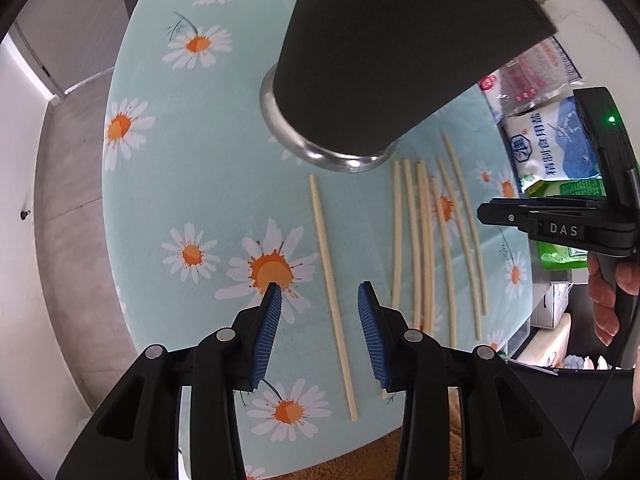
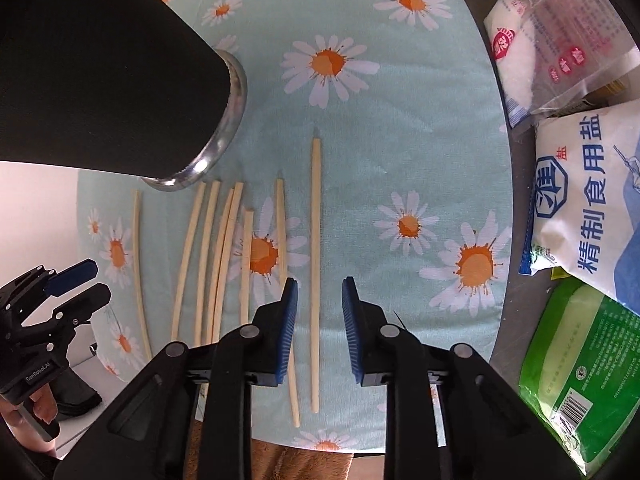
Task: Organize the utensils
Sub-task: 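Close the right gripper on another wooden chopstick beside the holder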
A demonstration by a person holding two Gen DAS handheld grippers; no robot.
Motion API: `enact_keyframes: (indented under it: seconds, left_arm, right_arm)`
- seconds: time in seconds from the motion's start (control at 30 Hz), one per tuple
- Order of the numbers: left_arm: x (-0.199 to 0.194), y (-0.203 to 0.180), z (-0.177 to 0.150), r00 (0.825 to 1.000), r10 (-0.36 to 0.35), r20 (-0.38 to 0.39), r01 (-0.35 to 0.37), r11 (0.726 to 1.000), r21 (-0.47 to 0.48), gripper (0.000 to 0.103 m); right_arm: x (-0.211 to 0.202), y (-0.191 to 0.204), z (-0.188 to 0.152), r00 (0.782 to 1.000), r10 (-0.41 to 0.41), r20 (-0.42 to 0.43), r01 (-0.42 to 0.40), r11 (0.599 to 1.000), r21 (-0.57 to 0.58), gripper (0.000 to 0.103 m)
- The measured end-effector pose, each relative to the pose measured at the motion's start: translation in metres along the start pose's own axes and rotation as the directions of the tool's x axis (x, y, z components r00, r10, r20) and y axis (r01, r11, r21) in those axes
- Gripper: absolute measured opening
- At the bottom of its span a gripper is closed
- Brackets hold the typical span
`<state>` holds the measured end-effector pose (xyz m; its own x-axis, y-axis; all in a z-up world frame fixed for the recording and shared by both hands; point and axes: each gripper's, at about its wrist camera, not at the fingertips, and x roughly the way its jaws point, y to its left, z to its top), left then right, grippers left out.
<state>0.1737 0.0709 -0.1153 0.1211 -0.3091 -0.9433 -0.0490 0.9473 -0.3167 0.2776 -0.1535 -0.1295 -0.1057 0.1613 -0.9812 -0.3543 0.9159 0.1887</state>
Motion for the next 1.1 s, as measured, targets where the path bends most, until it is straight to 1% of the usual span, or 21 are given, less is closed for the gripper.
enact_keyframes:
  seconds: [0.07, 0.2, 0.27, 0.3, 0.37, 0.53, 0.6, 0.77, 0.83, 0.9, 1.1]
  left_arm:
    - [0.005, 0.003, -0.001, 1.000, 0.000, -0.007, 0.000, 1.000, -0.013, 0.039]
    - [0.009, 0.004, -0.002, 1.000, 0.003, -0.017, -0.003, 1.000, -0.012, 0.039]
    - [0.010, 0.004, -0.004, 1.000, 0.001, -0.015, -0.001, 1.000, -0.015, 0.038]
    - [0.010, 0.003, -0.004, 1.000, 0.000, -0.014, 0.000, 1.000, -0.018, 0.038]
    - [0.010, 0.004, -0.004, 1.000, -0.004, -0.011, 0.004, 1.000, -0.026, 0.038]
    - [0.007, 0.008, -0.004, 1.000, -0.005, -0.010, 0.005, 0.999, -0.038, 0.039]
    - [0.007, 0.009, -0.003, 1.000, 0.000, -0.010, 0.000, 0.999, -0.039, 0.039]
    - [0.010, 0.008, -0.001, 1.000, 0.005, -0.014, -0.005, 0.999, -0.053, 0.039]
    - [0.010, 0.004, -0.001, 1.000, 0.009, -0.015, -0.010, 0.999, -0.053, 0.039]
    - [0.010, 0.000, 0.000, 1.000, 0.019, -0.014, -0.020, 0.998, -0.054, 0.039]
    - [0.013, -0.012, 0.002, 0.998, 0.059, -0.033, -0.061, 0.996, -0.072, 0.039]
  right_arm:
    - [0.005, 0.007, 0.003, 1.000, -0.006, 0.000, 0.006, 1.000, -0.007, 0.023]
    - [0.011, 0.020, 0.008, 0.997, -0.079, 0.007, 0.079, 0.996, -0.042, 0.022]
    - [0.018, 0.029, 0.015, 0.995, -0.099, 0.000, 0.099, 0.994, -0.049, 0.017]
    - [0.020, 0.033, 0.016, 0.995, -0.103, -0.002, 0.102, 0.993, -0.053, 0.017]
    - [0.023, 0.038, 0.019, 0.994, -0.108, -0.007, 0.107, 0.993, -0.055, 0.012]
    - [0.029, 0.047, 0.022, 0.991, -0.131, -0.008, 0.130, 0.990, -0.055, 0.011]
    - [0.030, 0.053, 0.022, 0.988, -0.157, -0.002, 0.157, 0.986, -0.060, 0.008]
    - [0.039, 0.064, 0.019, 0.984, -0.176, -0.003, 0.176, 0.983, -0.044, 0.006]
    - [0.041, 0.065, 0.020, 0.986, -0.168, -0.010, 0.167, 0.985, -0.043, 0.006]
    - [0.038, 0.065, 0.023, 0.990, -0.136, -0.024, 0.135, 0.990, -0.037, 0.006]
    - [0.015, 0.053, 0.027, 1.000, -0.031, 0.002, 0.031, 0.999, -0.025, 0.006]
